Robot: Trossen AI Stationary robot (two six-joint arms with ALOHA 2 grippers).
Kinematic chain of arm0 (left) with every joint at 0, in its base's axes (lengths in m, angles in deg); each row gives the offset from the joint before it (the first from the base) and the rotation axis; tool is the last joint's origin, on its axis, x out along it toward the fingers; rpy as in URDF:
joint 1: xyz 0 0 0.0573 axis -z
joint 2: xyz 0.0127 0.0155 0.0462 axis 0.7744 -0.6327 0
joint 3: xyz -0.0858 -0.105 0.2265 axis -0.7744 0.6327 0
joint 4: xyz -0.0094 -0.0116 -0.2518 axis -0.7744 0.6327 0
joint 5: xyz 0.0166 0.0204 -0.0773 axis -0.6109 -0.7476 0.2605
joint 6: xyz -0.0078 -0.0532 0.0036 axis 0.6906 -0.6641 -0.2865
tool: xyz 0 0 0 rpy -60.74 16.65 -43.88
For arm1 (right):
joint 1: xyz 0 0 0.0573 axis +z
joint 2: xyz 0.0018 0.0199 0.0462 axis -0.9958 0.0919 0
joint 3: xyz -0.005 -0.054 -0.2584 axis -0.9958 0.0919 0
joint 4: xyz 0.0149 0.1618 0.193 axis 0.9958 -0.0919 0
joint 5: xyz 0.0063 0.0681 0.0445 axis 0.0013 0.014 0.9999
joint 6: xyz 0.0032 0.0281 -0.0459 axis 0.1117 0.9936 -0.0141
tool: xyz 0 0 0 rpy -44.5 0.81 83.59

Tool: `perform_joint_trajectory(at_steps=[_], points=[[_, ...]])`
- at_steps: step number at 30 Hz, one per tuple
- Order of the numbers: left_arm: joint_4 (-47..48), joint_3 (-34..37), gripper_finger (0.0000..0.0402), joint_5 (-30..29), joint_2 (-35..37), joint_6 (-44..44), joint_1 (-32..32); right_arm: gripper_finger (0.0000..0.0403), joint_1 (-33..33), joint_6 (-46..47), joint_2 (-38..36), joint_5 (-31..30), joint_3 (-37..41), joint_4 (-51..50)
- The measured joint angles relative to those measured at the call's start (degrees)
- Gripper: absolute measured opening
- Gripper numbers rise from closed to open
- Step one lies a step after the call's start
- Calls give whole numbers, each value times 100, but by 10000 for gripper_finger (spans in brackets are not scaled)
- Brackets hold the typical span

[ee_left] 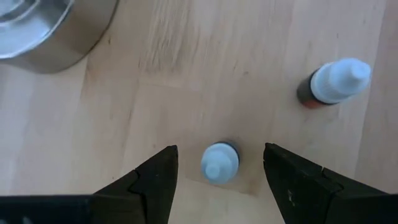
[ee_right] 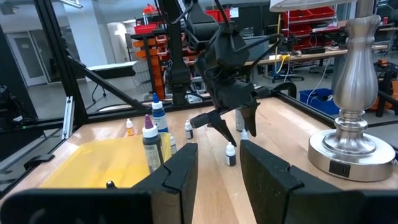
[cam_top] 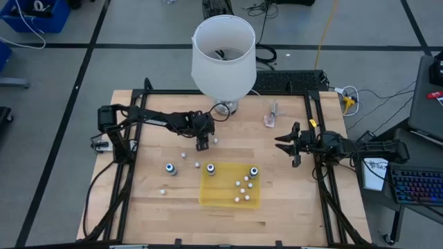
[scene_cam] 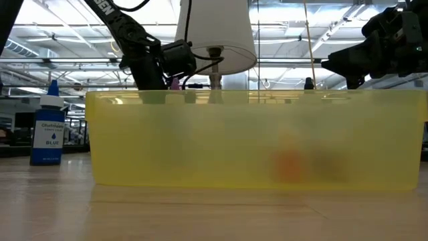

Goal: Pick & Place food coloring
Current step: Put the small blue food coloring bottle into the transparent bin

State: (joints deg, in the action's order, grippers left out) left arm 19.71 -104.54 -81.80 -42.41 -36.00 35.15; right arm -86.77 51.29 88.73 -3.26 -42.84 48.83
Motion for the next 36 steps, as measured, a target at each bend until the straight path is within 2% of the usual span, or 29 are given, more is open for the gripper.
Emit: perform_joint_trajectory(at_steps=[14, 36], points=[[370, -105, 236, 0, 0, -19, 20, 112, 0, 0, 0, 0, 1, 4], [309, -105, 236, 4, 0, -78, 20, 112, 0, 2, 0, 0, -1, 4]])
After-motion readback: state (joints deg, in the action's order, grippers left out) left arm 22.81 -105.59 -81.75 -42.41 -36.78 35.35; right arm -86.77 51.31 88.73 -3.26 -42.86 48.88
